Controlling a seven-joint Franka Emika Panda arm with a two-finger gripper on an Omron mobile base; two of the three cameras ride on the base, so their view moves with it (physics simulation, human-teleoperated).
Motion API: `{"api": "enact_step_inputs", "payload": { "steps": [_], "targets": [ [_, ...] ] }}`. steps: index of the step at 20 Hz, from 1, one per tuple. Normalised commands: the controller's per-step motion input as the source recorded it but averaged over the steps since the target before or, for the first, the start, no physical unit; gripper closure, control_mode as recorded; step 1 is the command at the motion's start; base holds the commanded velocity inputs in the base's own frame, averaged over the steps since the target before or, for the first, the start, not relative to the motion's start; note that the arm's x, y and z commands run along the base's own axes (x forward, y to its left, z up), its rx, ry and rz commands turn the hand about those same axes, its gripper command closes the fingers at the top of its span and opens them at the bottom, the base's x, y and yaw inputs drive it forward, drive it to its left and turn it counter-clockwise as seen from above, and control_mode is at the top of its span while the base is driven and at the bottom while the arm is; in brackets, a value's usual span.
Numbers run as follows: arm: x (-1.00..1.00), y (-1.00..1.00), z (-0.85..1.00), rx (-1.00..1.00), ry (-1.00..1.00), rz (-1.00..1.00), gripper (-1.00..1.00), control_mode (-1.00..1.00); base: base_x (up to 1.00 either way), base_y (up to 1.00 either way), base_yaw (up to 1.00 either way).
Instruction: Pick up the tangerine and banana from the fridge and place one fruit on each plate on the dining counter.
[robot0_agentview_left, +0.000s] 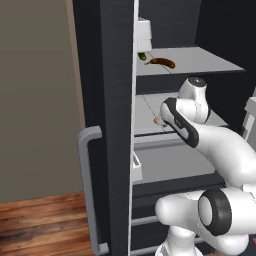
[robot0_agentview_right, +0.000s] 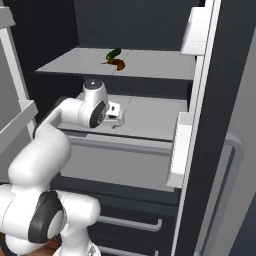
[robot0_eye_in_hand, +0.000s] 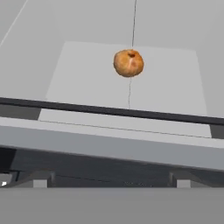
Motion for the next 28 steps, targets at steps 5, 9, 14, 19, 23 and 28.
{"api": "enact_step_inputs", "payload": {
  "steps": [5, 9, 14, 19, 23, 28],
  "targets": [
    [0.6, -0.02, -0.19, 0.0, 0.0, 0.0, -1.0, -1.0, 0.0, 0.0, 0.0],
    [0.5, -0.04, -0.18, 0.0, 0.02, 0.0, -1.0, -1.0, 0.0, 0.0, 0.0],
    [0.39, -0.07, -0.19, 0.01, 0.05, 0.0, -1.0, -1.0, 0.0, 0.0, 0.0],
    [0.35, -0.01, -0.24, 0.0, 0.07, 0.0, -1.0, -1.0, 0.0, 0.0, 0.0],
    [0.35, 0.0, -0.28, 0.0, 0.03, 0.0, -1.0, -1.0, 0.0, 0.0, 0.0],
    [0.25, 0.0, -0.17, 0.0, 0.0, 0.0, -1.0, -1.0, 0.0, 0.0, 0.0]
  ]
}}
